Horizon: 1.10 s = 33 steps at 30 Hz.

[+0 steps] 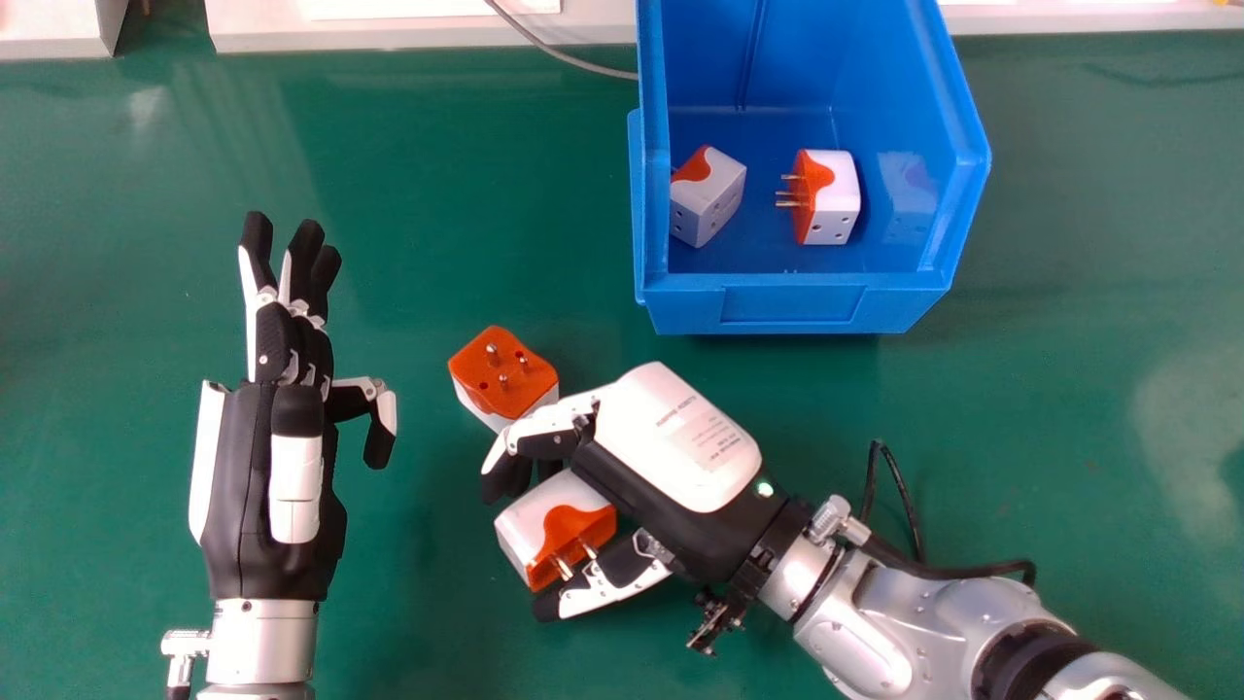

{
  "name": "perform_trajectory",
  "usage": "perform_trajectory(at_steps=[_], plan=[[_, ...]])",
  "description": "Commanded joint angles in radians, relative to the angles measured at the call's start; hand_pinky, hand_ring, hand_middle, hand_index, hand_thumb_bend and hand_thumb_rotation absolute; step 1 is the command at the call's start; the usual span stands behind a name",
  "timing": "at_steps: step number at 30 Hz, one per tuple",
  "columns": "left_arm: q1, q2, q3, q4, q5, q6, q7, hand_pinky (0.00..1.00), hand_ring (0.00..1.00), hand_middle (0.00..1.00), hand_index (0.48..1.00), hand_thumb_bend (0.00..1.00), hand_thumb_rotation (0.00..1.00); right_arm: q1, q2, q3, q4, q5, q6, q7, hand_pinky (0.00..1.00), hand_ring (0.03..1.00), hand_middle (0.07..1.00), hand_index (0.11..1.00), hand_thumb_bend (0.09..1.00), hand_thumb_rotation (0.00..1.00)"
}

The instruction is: Pick all objects and put in blue box

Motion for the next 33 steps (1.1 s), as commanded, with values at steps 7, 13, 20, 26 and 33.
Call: perform_trajectory(at_steps=[7, 13, 20, 26, 33], plan=[[-0.013, 0.008, -0.003, -0.007, -0.001, -0.007, -0.006, 0.0, 1.0, 1.0, 1.0, 1.0, 0.93, -0.037, -0.014, 0.015, -0.018, -0.005, -0.025, -0.025, 0.39, 0.424, 0.524, 0.512, 0.537, 0.01], [-0.013, 0.009, -0.002, -0.003, -0.004, -0.011, -0.011, 0.0, 1.0, 1.0, 1.0, 1.0, 0.93, -0.036, -0.031, -0.006, -0.04, 0.025, -0.055, -0.007, 0.38, 0.414, 0.524, 0.506, 0.526, 0.01], [-0.002, 0.006, -0.002, -0.006, 0.005, -0.02, -0.001, 0.0, 1.0, 1.0, 1.0, 1.0, 0.93, 0.027, -0.087, -0.12, -0.13, 0.17, -0.21, 0.065, 0.36, 0.4, 0.52, 0.513, 0.52, 0.0], [-0.002, 0.005, -0.005, -0.002, 0.025, -0.031, 0.021, 0.0, 1.0, 1.0, 1.0, 1.0, 0.93, 0.099, -0.131, -0.224, -0.238, 0.301, -0.312, 0.167, 0.37, 0.397, 0.508, 0.524, 0.517, 0.0], [-0.005, 0.008, -0.006, 0.007, 0.042, -0.032, 0.037, 0.0, 1.0, 1.0, 1.0, 1.0, 0.94, 0.129, -0.141, -0.307, -0.321, 0.32, -0.334, 0.238, 0.36, 0.392, 0.506, 0.528, 0.515, 0.0]])
